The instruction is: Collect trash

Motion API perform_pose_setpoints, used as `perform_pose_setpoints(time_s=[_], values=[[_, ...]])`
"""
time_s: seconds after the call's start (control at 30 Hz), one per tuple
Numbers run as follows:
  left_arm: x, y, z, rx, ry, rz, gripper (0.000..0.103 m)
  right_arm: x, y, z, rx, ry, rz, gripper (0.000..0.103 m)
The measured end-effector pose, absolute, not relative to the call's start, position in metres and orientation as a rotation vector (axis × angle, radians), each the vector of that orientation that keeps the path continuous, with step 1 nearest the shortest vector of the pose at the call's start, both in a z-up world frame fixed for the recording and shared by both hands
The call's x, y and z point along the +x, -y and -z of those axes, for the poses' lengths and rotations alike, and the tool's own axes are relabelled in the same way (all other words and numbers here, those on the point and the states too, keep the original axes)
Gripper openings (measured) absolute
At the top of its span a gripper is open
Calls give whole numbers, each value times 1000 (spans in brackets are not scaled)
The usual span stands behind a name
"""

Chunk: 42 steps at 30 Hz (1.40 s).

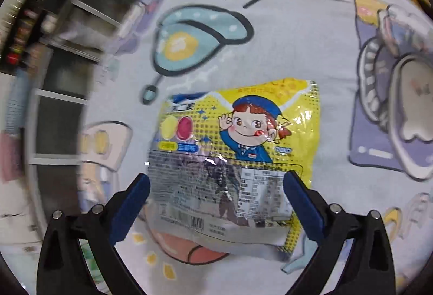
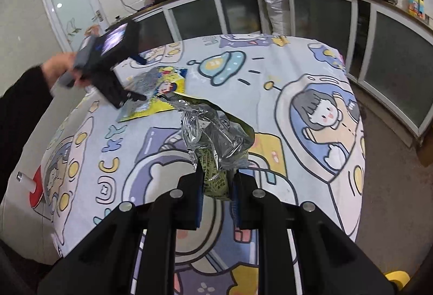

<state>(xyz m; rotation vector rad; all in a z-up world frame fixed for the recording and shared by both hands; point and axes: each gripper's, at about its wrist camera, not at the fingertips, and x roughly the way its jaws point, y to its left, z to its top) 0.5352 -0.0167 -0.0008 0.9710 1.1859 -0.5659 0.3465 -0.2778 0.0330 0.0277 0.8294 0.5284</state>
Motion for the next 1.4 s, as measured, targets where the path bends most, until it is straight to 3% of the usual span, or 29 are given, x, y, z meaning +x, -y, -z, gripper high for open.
perform_pose_setpoints(time_s=[0.23,0.6,0.67,0.77,0.83,0.87,1.1,1.17,1.2,1.27,1.3,1.33,1.4], values=[[581,15,26,928,-1377,647,95,349,266,-39,26,-813,-593,17],[588,14,51,883,-1336,605,95,341,261,-42,33,-799,-633,18],[578,18,53,887,-1316,605,91,340,262,-42,38,-800,-635,18],[559,22,48,874,-1305,684,55,339,264,-44,39,-798,-629,18],[548,31,48,869,-1297,741,5,338,265,-45,38,-793,-619,18],[545,35,49,858,-1298,751,0,339,265,-46,41,-792,-616,18],[547,26,39,765,-1298,710,0,327,259,-55,40,-778,-633,18],[535,22,32,787,-1290,703,0,322,259,-59,34,-769,-632,18],[518,26,24,823,-1286,722,5,321,260,-60,36,-768,-635,18],[487,35,16,931,-1257,748,36,318,262,-64,43,-758,-640,18],[469,40,12,1001,-1207,748,75,317,263,-65,44,-754,-645,18],[455,46,11,1062,-1161,729,96,316,263,-65,45,-749,-646,18],[435,57,14,1153,-1119,690,96,315,263,-65,51,-744,-649,18]])
